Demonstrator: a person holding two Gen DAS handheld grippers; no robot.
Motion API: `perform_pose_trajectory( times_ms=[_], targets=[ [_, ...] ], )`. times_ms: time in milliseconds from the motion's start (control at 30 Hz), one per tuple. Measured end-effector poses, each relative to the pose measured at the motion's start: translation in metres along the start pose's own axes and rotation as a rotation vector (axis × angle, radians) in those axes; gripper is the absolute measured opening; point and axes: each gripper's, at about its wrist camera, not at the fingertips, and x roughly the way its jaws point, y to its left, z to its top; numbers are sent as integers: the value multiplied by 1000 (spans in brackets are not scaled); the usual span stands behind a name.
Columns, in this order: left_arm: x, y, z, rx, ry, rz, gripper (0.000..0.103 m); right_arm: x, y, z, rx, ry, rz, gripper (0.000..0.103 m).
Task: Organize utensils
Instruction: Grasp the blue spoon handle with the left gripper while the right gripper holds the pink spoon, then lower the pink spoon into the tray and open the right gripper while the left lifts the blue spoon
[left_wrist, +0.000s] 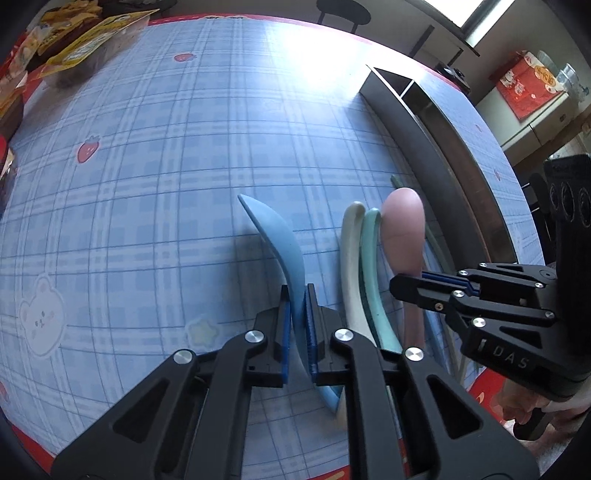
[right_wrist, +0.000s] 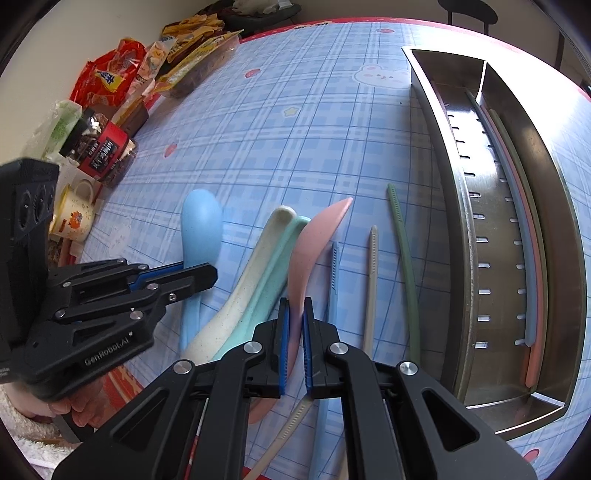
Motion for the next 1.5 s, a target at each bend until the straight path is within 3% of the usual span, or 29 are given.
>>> perform_pose_trajectory(
  times_ms=[233,367,567,867,967,1067,1300,1500],
  targets=[
    [-30,25,-7,-60,-53,21,11,-16,0,1,-1,-56,19,7],
    [-44,39,-10,-112,-81,19,11,-28,-12,3,62,-113,69,7],
    [-68,52,-12,-109,-117,40,11,-39,-29,9,145,-153,104,7],
    [-107,61,-6,-119,-172,15,11,-67,-44,21,154,-217,87,7],
    [-108,60,0,-125,-163,-11,11,-76,-55,31,132,-216,37,7],
    [-106,54,9,-102,-142,-29,11,-81,-67,46,63,-182,-79,7],
    [-101,36,24,-74,-127,-87,11,-57,-83,61,-138,53,-308,7],
    [-91,22,30,-45,-104,-100,11,-36,-83,57,-196,150,-399,7]
  ],
)
